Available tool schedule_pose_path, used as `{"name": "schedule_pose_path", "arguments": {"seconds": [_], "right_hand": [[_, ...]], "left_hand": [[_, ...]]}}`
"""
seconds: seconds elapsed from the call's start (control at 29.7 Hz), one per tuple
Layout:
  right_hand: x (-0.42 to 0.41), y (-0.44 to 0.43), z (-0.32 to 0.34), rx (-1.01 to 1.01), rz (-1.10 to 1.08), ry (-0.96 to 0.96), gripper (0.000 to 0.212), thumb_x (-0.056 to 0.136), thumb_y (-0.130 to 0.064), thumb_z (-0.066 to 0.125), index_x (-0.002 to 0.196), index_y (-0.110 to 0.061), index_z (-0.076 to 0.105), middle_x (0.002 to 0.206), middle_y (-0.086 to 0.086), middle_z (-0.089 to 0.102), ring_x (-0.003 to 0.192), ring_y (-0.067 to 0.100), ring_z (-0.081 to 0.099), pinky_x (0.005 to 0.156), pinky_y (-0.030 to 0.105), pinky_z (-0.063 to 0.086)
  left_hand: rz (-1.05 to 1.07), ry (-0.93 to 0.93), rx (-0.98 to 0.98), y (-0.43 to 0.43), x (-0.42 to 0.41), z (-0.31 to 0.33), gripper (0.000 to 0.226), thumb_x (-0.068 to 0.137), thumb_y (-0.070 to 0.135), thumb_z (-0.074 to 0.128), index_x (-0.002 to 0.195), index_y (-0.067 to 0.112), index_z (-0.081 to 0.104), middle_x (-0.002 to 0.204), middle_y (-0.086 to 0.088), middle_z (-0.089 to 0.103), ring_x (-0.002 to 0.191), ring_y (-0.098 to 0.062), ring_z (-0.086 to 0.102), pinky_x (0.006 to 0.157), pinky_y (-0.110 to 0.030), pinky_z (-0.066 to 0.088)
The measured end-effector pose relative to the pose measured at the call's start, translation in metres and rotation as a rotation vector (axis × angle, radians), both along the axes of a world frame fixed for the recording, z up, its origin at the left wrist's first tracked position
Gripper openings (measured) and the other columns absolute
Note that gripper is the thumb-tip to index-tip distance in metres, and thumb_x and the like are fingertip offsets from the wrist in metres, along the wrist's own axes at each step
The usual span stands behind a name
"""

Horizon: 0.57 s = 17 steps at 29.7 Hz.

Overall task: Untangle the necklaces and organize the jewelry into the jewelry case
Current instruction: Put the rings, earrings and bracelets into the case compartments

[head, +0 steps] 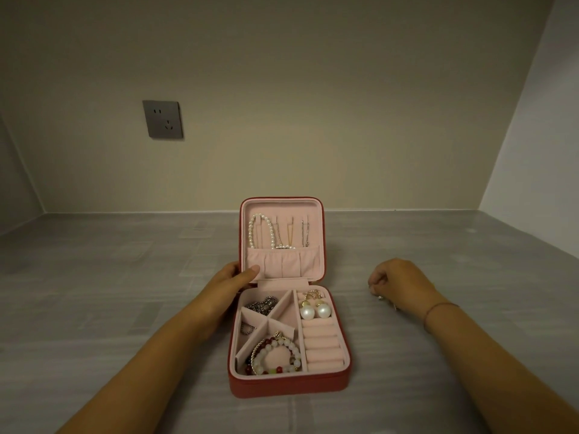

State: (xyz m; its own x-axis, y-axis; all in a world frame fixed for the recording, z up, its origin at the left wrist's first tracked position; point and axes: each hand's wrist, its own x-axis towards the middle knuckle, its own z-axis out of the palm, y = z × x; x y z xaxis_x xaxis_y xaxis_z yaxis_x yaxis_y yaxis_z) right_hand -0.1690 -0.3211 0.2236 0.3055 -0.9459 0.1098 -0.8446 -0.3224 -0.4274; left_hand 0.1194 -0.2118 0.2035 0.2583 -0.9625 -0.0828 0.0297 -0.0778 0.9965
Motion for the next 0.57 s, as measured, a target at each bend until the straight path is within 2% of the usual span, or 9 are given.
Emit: {"name": "schedule_pose_path", "arguments": {"seconds": [0.13, 0.24, 0.34, 0.47, 0.57], "right_hand": [[0.0, 0.002, -0.004, -0.072, 0.014, 0.029, 0.01, 0.083, -0.011, 0.065, 0.077, -0.019, 0.067, 0.08, -0.001, 0.068, 0.068, 0.011, 0.06, 0.071, 0.026, 0.051], [0.003, 0.016, 0.003, -0.141, 0.044, -0.143, 0.013, 0.088, -0.009, 0.059, 0.082, -0.019, 0.065, 0.084, 0.003, 0.069, 0.075, 0.016, 0.064, 0.068, 0.024, 0.048], [0.013, 0.05, 0.022, -0.045, 0.211, -0.363, 0.022, 0.09, -0.008, 0.056, 0.083, -0.027, 0.063, 0.082, -0.002, 0.068, 0.073, 0.007, 0.065, 0.068, 0.018, 0.047], [0.03, 0.098, 0.029, 0.019, 0.468, -0.275, 0.02, 0.09, -0.017, 0.06, 0.099, -0.031, 0.069, 0.09, -0.018, 0.065, 0.086, -0.005, 0.058, 0.075, 0.009, 0.045], [0.042, 0.109, 0.023, 0.067, 0.477, -0.319, 0.014, 0.086, -0.014, 0.065, 0.093, -0.026, 0.068, 0.08, -0.009, 0.065, 0.072, -0.003, 0.058, 0.065, 0.011, 0.046]], "left_hand": [[0.002, -0.005, 0.004, 0.001, 0.0, 0.0, 0.035, 0.091, 0.034, 0.059, 0.122, 0.02, 0.053, 0.112, -0.007, 0.068, 0.102, -0.025, 0.066, 0.093, -0.045, 0.052], [-0.001, -0.004, 0.007, 0.0, 0.0, 0.0, 0.038, 0.09, 0.034, 0.06, 0.124, 0.019, 0.052, 0.113, -0.007, 0.068, 0.103, -0.026, 0.066, 0.094, -0.046, 0.051], [-0.009, -0.001, 0.001, 0.001, 0.001, 0.0, 0.04, 0.09, 0.034, 0.06, 0.126, 0.018, 0.052, 0.114, -0.007, 0.068, 0.102, -0.025, 0.066, 0.094, -0.046, 0.052], [-0.01, -0.001, -0.001, 0.0, 0.001, 0.0, 0.039, 0.09, 0.034, 0.061, 0.124, 0.018, 0.052, 0.114, -0.007, 0.068, 0.102, -0.024, 0.066, 0.095, -0.045, 0.051], [-0.01, 0.01, -0.002, -0.001, 0.002, -0.001, 0.041, 0.089, 0.033, 0.062, 0.126, 0.017, 0.052, 0.114, -0.007, 0.068, 0.103, -0.025, 0.066, 0.095, -0.046, 0.051]]}}
